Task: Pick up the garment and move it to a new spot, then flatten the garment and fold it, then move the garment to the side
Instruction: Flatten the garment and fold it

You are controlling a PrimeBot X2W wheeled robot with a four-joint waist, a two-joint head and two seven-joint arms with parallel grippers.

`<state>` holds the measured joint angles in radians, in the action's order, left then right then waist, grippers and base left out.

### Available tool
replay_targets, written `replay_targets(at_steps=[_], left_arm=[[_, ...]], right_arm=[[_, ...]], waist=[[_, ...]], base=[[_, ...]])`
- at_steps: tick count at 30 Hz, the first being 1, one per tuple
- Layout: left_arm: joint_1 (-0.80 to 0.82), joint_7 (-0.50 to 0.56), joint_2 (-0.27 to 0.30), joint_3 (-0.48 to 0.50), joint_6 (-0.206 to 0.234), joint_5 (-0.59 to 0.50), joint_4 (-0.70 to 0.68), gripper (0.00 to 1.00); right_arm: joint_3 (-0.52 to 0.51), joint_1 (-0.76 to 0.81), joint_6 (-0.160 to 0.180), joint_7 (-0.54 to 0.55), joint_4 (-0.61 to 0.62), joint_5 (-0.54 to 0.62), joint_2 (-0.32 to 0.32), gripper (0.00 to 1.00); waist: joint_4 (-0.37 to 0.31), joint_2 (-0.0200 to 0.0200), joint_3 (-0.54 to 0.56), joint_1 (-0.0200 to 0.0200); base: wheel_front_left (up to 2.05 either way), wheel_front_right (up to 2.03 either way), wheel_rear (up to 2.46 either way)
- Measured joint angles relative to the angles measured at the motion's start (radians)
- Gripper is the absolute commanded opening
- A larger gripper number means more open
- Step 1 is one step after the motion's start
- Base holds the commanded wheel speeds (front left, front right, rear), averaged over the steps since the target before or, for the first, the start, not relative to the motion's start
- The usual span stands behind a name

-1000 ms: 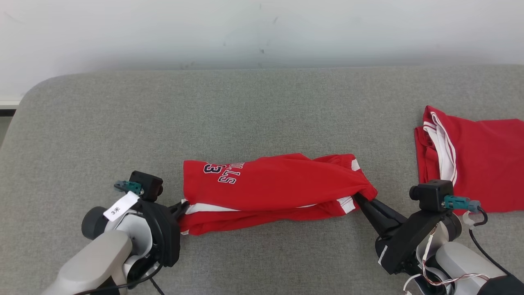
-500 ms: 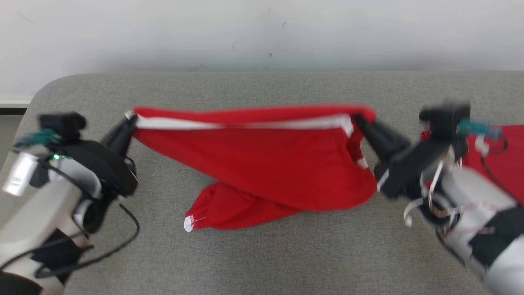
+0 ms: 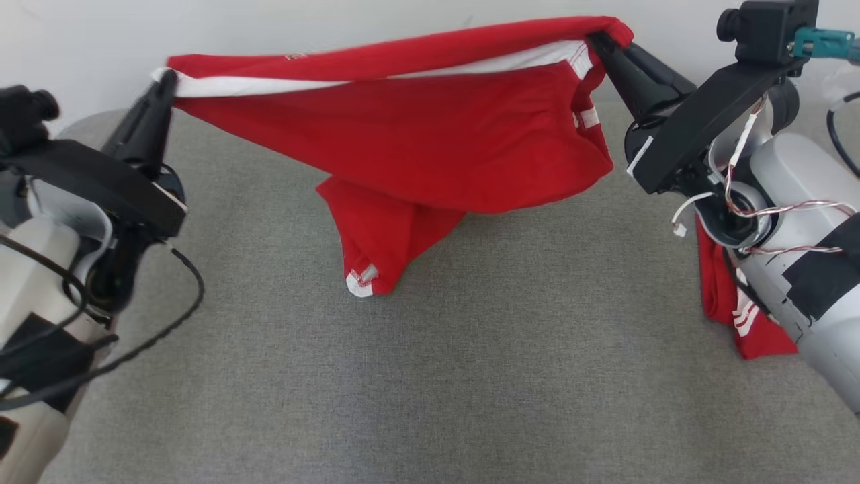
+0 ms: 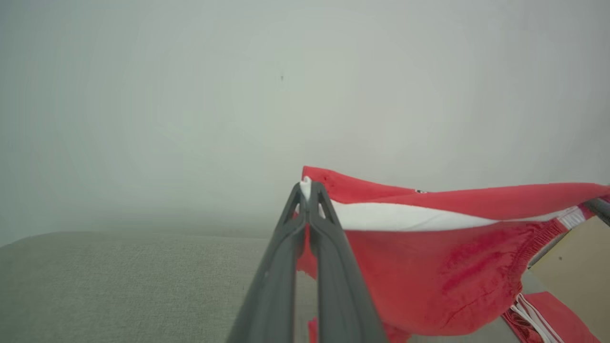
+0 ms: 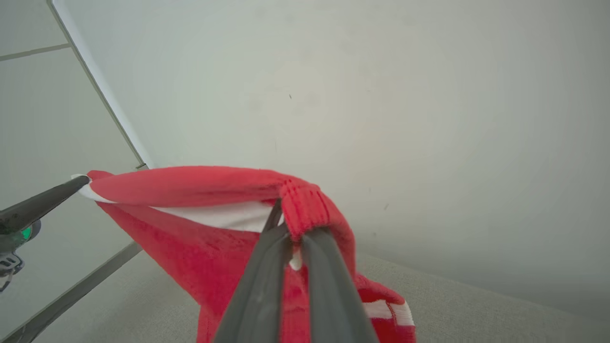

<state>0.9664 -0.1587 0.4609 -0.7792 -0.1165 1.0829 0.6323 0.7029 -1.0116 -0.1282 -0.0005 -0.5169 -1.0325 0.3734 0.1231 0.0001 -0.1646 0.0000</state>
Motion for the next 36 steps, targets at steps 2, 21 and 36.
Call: replay_targets(at_steps=[2, 21, 36], left_arm=[[-0.024, -0.008, -0.001, -0.013, -0.007, -0.001, -0.014, 0.0], [-0.402, -0.046, 0.046, -0.089, 0.042, -0.004, -0.143, 0.0], [-0.363, -0.055, 0.036, -0.059, 0.064, -0.001, -0.151, 0.0]], right_arm=[[0.03, 0.018, 0.0, 0.001, 0.002, -0.019, 0.004, 0.0], [0.112, 0.485, 0.0, 0.087, 0.159, -0.306, 0.099, 0.0], [0.204, 0.315, 0.018, 0.143, -0.005, -0.142, 0.051, 1.0]], waist=[[-0.003, 0.0, 0.005, 0.0001], [-0.058, 0.0, 0.031, -0.0001], [-0.053, 0.0, -0.002, 0.0]], base=[[0.0, 0.0, 0.0], [0.0, 0.0, 0.0], [0.0, 0.0, 0.0]])
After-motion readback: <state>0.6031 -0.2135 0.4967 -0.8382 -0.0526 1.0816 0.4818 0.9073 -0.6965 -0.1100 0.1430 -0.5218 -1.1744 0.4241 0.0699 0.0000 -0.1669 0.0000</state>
